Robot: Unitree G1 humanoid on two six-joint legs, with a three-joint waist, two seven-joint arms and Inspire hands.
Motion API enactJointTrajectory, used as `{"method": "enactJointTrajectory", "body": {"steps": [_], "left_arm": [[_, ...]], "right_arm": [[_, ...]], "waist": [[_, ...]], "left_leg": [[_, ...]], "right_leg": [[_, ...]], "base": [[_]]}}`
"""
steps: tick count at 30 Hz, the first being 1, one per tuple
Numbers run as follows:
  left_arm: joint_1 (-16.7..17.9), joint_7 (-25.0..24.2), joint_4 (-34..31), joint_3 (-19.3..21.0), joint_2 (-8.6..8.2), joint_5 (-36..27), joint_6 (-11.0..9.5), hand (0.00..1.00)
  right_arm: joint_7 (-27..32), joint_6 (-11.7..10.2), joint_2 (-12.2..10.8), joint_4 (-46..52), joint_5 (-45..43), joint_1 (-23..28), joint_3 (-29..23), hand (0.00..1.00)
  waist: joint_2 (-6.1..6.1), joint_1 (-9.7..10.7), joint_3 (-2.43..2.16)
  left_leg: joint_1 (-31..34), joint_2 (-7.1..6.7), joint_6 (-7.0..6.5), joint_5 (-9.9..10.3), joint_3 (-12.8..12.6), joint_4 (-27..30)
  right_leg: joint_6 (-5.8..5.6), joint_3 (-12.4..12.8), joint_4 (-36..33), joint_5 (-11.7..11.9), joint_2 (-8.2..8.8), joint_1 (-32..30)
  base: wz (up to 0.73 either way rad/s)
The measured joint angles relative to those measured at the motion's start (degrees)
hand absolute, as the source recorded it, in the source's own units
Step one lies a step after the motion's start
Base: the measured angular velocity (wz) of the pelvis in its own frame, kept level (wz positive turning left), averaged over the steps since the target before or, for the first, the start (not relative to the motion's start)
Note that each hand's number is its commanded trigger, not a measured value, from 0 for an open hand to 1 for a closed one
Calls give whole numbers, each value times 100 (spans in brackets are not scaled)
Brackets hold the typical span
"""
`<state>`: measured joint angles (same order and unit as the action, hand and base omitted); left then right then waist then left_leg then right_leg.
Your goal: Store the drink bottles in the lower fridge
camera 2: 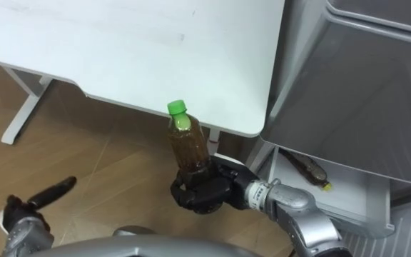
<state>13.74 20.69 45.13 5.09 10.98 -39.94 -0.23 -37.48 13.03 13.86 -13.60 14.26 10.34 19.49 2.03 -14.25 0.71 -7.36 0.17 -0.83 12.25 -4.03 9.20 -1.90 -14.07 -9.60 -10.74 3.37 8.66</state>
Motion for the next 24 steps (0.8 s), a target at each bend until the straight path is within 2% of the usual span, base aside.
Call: {"method": "enactJointTrajectory", "body": {"steps": [4,6,8,10,13,17,24], "left_arm": [[29,-654,677,-343,-8,19,333,0],[21,-933,1001,-415,-6,72,434,0],[27,-1374,1252,-438,1,633,615,0],[25,-1668,1354,-573,44,1065,700,0],[-67,-2006,1534,-836,96,1341,749,0],[-150,-2220,1686,-888,136,1476,751,0],[-271,-2380,1732,-910,180,1994,776,0]], "right_arm": [[-8,192,4,5,2,-32,1,100],[-17,209,19,4,-32,-29,3,100],[-21,227,-3,3,-110,-29,-34,100],[-21,297,-4,3,-108,-31,-49,100],[-18,334,0,3,-107,-32,-47,100],[-4,334,7,3,-83,-34,-56,100],[61,334,192,4,130,-47,-189,100]], "waist": [[-7,55,-3],[-20,129,-2],[-29,231,-6],[-33,314,-9],[-58,434,-13],[-76,571,-34],[-111,686,-28]], "left_leg": [[97,2,0,0,-41,46],[139,1,0,0,-36,55],[223,1,0,0,-36,66],[285,1,0,0,-13,70],[329,0,0,-1,3,128],[367,0,0,-2,-17,145],[365,3,0,-1,-45,128]], "right_leg": [[6,-4,-7,4,4,-78],[11,-12,-7,7,4,-106],[21,-12,-12,13,4,-185],[24,-22,-18,14,4,-222],[30,-10,-16,19,1,-244],[32,11,-16,20,1,-284],[31,51,-21,20,5,-304]], "base": [[0],[0],[0],[2],[1],[-2],[-1]]}}
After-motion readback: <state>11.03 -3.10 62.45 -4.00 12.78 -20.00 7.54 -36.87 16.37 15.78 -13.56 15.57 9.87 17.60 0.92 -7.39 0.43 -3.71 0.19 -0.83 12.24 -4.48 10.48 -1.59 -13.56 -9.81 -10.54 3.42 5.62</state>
